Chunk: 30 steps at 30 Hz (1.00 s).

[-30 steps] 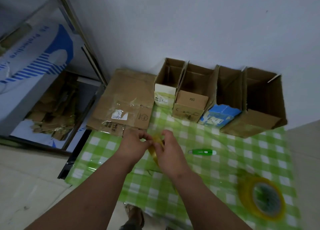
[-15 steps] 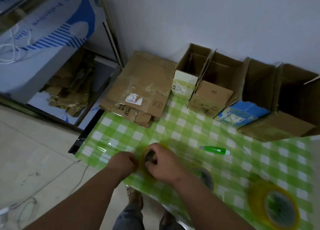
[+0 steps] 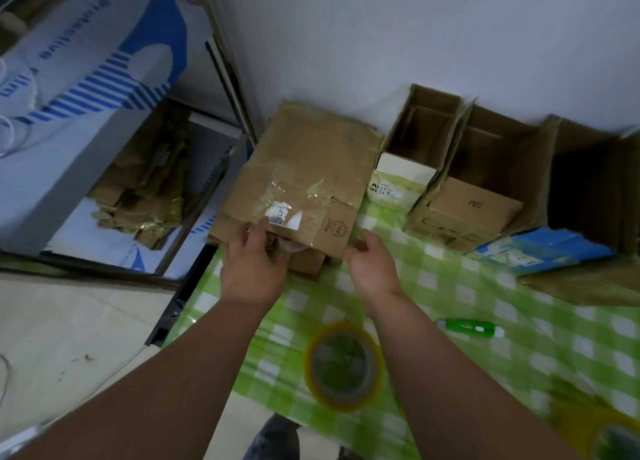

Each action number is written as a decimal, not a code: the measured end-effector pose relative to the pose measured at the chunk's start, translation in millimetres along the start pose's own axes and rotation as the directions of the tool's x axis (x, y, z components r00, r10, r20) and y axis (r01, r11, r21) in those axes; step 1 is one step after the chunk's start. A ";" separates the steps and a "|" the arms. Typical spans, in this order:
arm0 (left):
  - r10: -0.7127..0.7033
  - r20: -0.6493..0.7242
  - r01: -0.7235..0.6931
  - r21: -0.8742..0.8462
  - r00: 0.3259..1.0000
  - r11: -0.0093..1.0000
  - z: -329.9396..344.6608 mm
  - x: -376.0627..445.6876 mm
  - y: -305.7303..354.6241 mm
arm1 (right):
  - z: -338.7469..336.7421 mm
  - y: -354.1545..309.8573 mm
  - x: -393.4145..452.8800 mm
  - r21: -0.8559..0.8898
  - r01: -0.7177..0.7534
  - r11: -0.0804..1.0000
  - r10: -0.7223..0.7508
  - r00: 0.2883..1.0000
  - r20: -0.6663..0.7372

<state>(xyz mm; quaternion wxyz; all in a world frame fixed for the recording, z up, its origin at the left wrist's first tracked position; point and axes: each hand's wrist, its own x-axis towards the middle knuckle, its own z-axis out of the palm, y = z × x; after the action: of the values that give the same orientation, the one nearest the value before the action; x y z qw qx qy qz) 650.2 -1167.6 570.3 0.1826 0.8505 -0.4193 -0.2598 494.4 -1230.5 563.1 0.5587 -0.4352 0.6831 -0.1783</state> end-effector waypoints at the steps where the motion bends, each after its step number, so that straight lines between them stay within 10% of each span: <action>1: -0.007 0.029 0.007 0.013 1.000 1.000 0.9 4.0 0.2 | 1.7 -2.8 6.0 0.044 -0.046 0.998 0.047 0.999 -0.019; 13: 0.014 0.050 -0.017 0.070 0.999 0.997 -10.9 26.0 -7.3 | 25.4 -40.0 0.6 0.345 -0.154 0.926 0.135 0.988 0.079; 20: 0.094 -0.369 -0.093 0.021 0.924 0.995 -24.1 26.2 -0.8 | 27.3 -55.8 -15.7 0.462 -0.106 0.881 0.043 0.988 0.146; 30: 0.112 -0.585 -0.365 -0.335 0.803 0.869 -110.0 38.3 40.5 | 6.2 -64.2 -43.2 0.430 -0.013 0.903 -0.027 0.996 0.085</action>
<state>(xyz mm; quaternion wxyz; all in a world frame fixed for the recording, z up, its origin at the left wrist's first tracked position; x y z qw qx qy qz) 710.4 -1211.9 668.5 0.5103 0.7649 -0.3874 -0.0662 525.4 -1230.6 634.3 0.6702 -0.3113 0.5998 -0.3070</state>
